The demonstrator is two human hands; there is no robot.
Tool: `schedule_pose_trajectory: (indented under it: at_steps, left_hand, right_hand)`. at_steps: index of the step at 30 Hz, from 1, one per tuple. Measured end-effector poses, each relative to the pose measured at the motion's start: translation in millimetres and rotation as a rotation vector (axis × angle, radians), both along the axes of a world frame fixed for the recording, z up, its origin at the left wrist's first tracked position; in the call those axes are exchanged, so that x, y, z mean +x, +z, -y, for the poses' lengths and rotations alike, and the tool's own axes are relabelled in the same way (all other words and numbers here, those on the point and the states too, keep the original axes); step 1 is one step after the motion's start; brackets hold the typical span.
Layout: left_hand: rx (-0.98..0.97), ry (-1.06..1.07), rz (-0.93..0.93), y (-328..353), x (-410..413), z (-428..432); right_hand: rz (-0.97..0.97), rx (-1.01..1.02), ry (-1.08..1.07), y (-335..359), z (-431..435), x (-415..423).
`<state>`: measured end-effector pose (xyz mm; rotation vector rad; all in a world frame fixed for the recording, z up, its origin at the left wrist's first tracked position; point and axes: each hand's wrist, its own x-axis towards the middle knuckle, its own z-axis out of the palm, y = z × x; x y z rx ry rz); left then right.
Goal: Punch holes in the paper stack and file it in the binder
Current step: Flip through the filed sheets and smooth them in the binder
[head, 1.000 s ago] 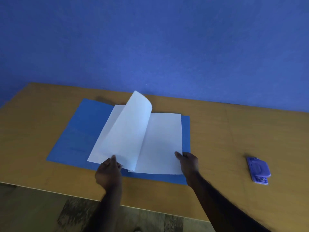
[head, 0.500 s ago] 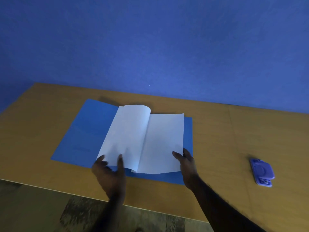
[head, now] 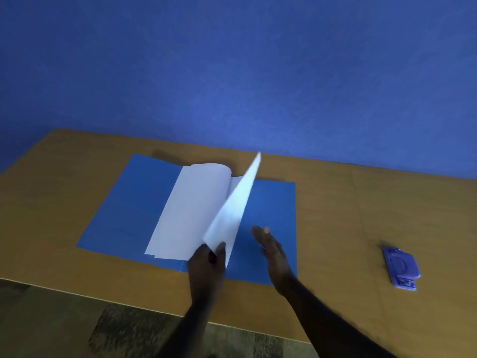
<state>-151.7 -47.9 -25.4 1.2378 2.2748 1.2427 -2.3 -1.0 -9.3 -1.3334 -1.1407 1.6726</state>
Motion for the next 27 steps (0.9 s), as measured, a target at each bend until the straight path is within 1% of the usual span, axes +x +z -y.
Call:
schedule_pose_trajectory:
  at_steps: [2,6,10,14,18,20,22,24,27]
  left_hand:
    - [-0.013,0.150,0.115,-1.2,-12.1,2.1]
    - [-0.040,0.362,0.248,-13.0,-43.4,9.1]
    - [0.044,0.465,0.329,-11.5,-62.3,16.0]
    - [0.074,0.575,0.519,-15.1,-73.6,13.7]
    - [0.080,0.618,0.705,-24.2,-85.8,12.1]
    - [0.167,0.642,0.794,-18.7,-83.9,10.1]
    - [0.273,0.665,0.830,-8.2,-77.7,8.8]
    - [0.353,0.651,0.821,-0.5,-70.9,8.4]
    - [0.450,0.521,0.800,13.3,-61.9,10.1]
  right_hand:
    - [0.120,0.037,-0.015,-5.2,0.2,4.9]
    - [0.480,0.115,0.116,-19.6,-0.6,13.7]
    - [0.644,0.195,0.219,-31.0,2.8,15.3]
    - [0.725,0.253,0.301,-38.2,5.5,19.5]
    - [0.790,0.297,0.359,-42.2,5.7,23.5]
    - [0.805,0.299,0.382,-42.5,5.0,24.8]
    - [0.810,0.292,0.395,-43.2,4.3,25.1]
    - [0.804,0.273,0.393,-44.1,3.3,26.2]
    - [0.779,0.258,0.389,-42.9,1.6,28.9]
